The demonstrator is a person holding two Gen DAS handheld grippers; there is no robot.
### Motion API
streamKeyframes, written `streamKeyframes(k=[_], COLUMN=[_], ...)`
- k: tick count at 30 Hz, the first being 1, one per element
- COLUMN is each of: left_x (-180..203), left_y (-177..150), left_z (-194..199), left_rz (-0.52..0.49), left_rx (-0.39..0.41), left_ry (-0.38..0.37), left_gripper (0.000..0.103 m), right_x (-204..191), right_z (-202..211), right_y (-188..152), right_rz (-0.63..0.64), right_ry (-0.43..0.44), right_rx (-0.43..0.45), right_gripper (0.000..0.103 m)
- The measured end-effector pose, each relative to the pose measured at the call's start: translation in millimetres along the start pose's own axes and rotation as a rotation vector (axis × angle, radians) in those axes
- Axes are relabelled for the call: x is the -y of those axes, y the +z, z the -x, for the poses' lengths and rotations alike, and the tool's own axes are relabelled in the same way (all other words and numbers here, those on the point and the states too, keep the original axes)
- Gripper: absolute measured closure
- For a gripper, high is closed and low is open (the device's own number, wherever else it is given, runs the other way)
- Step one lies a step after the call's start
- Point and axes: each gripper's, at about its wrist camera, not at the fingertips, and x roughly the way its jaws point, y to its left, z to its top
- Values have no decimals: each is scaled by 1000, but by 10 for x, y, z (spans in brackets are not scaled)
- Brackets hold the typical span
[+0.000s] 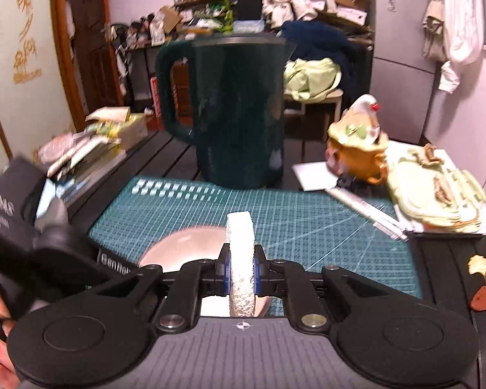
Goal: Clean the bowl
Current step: 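Scrub the bowl interior with the sponge in the right tool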
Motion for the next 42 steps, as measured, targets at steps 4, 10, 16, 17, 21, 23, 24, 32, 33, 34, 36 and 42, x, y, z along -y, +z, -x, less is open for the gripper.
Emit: streamKeyframes(k=[4, 10, 16, 17, 21, 23, 24, 32, 33, 34, 36, 42], left_x=[-10, 58, 82, 84, 64, 41, 39, -33, -35, -32, -30, 41], left_y=[-25, -66, -126, -138, -146, -181, -196, -272, -291, -304, -333, -287], left_z=[25, 18, 77, 89, 160, 152, 166, 275, 289, 307, 338, 408], left_rz=[0, 6, 6, 7, 10, 7, 9, 10, 10, 9, 8, 8], left_rx=[4, 4, 2, 1, -1, 1, 1, -3, -2, -2, -2, -5], left_ry=[2, 4, 3, 2, -2, -2, -3, -5, -5, -4, -4, -2], left_gripper=[80, 82, 80, 80, 80, 80, 80, 80, 80, 80, 80, 80], right_x=[127, 95, -17, -40, -108, -130, -141, 72, 96, 107, 107, 40], right_z=[-5, -304, -406, -401, -336, -279, -250, 35, 32, -21, -107, -410], right_y=[43, -119, -195, -199, -185, -156, -142, 80, 89, 65, 23, -202], right_rz=[-120, -172, -94, -66, 35, 77, 97, -27, -52, -76, -105, -109], right_ry=[109, 147, 77, 55, -22, -52, -67, 15, 44, 68, 95, 99], right_rx=[-18, -116, -137, -133, -104, -83, -73, 2, 0, -16, -41, -123], right_gripper=[92, 92, 92, 92, 92, 92, 92, 92, 92, 92, 92, 92])
